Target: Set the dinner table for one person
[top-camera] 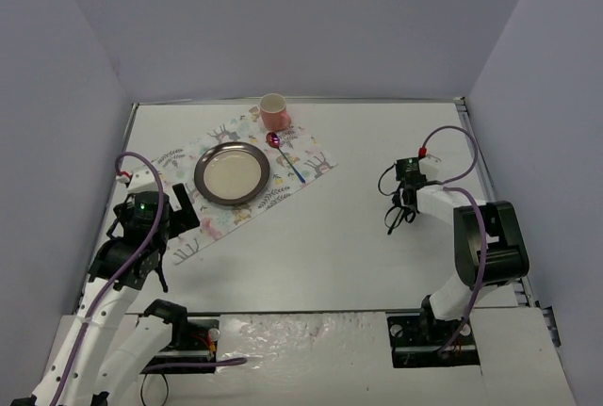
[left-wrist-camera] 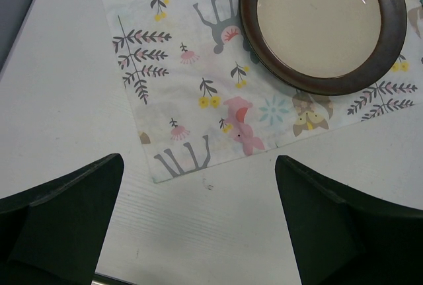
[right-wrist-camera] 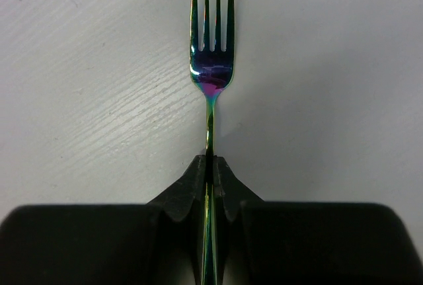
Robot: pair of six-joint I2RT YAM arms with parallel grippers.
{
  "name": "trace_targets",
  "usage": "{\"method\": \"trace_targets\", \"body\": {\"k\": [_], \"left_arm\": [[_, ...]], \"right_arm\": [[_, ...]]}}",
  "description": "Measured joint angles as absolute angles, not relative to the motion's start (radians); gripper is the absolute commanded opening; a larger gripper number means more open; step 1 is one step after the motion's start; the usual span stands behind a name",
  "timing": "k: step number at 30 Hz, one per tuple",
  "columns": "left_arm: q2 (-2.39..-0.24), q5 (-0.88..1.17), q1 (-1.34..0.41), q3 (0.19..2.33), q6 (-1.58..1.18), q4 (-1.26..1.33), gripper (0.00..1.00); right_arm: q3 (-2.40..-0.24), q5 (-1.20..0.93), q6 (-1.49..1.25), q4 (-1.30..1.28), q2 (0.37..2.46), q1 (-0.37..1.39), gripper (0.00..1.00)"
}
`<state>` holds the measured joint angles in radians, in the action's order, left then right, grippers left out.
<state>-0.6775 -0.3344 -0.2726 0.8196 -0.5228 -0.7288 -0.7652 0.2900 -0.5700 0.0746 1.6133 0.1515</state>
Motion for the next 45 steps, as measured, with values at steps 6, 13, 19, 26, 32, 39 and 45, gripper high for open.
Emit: {"method": "trace_targets", "body": {"k": [6, 13, 19, 26, 32, 39, 45], "left_arm": [[-0.675, -0.335, -0.273, 0.825, -0.523, -0.741, 0.97], [-0.724, -0.338, -0.273, 0.941, -0.53, -0.832, 0.97], [-0.793, -0.346, -0.271, 1.132, -0.564, -0.965, 0.97], [-0.823, -0.355, -0.267, 1.289, -0.589, -1.111, 0.97], [-0.795, -0.36, -0.267, 1.356, -0.579, -1.151, 0.97], [-0.752, -0.372, -0.267, 1.427, -0.543, -1.179, 0.97], [-0.723, -0.373, -0.267, 1.398, -0.567, -1.194, 0.97]], "right_arm": [[-0.812, 0.305, -0.524, -0.007, 1.599, 0.26, 0.0], [-1.043, 0.291, -0.439, -0.048, 1.536, 0.514, 0.0], [-1.277, 0.221, -0.35, -0.059, 1.576, 0.689, 0.0], [-1.536, 0.114, -0.279, -0.067, 1.806, 0.853, 0.0], [-1.747, 0.029, -0.26, -0.073, 2.034, 0.925, 0.0], [-1.983, -0.061, -0.272, -0.073, 2.271, 0.975, 0.0], [-2.131, -0.101, -0.289, -0.057, 2.417, 1.016, 0.0]]}}
